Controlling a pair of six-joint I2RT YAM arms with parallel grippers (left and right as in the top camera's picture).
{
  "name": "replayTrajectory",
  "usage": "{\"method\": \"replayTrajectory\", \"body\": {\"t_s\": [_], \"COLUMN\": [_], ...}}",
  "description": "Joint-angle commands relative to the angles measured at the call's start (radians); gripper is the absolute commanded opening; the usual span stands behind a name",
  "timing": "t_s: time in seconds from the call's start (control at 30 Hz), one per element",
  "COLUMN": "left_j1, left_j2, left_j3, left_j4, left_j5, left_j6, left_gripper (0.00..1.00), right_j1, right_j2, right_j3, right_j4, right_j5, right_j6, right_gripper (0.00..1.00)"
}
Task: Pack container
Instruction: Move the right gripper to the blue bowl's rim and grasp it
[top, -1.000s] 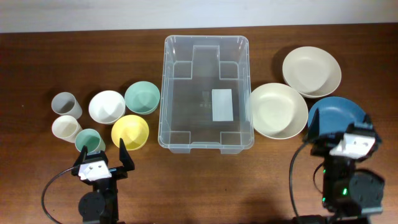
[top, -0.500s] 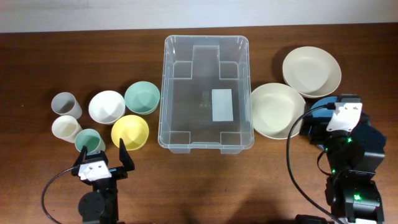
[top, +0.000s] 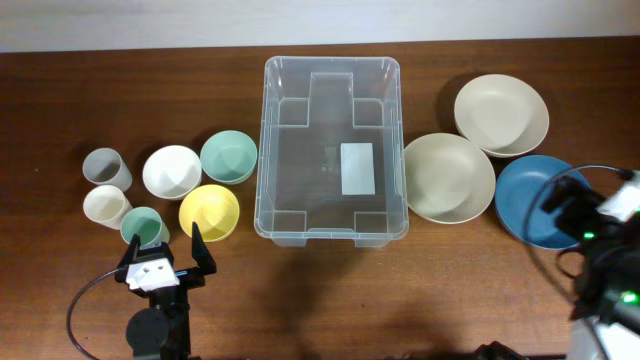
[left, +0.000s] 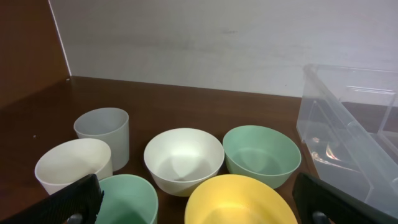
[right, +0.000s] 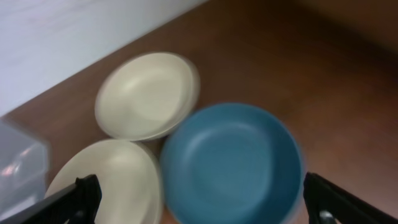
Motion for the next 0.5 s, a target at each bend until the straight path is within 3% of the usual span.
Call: {"method": "replayTrajectory", "body": {"t_s": [0.0,0.2,0.37,0.47], "left_j1": [-0.005,-0.005,-0.005,-0.005], "left_j2": [-0.006,-0.006,-0.006,-0.006], "left_j3": [-0.004,-0.004,-0.004,-0.004], "left_j4": [0.0,0.0,0.0,0.0], "left_j5": [-0.007,-0.007,-0.007,-0.007], "left_j6": [0.012,0.012,0.012,0.012], "left_gripper": [1.0,1.0,1.0,1.0], "right_j1": [-0.226,-0.421,-0.388,-0.306], "right_j2": [0.15,0.468,0.653,0.719], "right_j3": [0.062,0.061,0.061,0.061], "right_j4": [-0.055,-0.036,0.035,0.08], "right_j5": [-0.138,-0.306,-0.31,-0.177], "right_j6": [0.053,0.026,-0.01,-0.015], "right_gripper": [0.99,0.99,0.94,0.95]}}
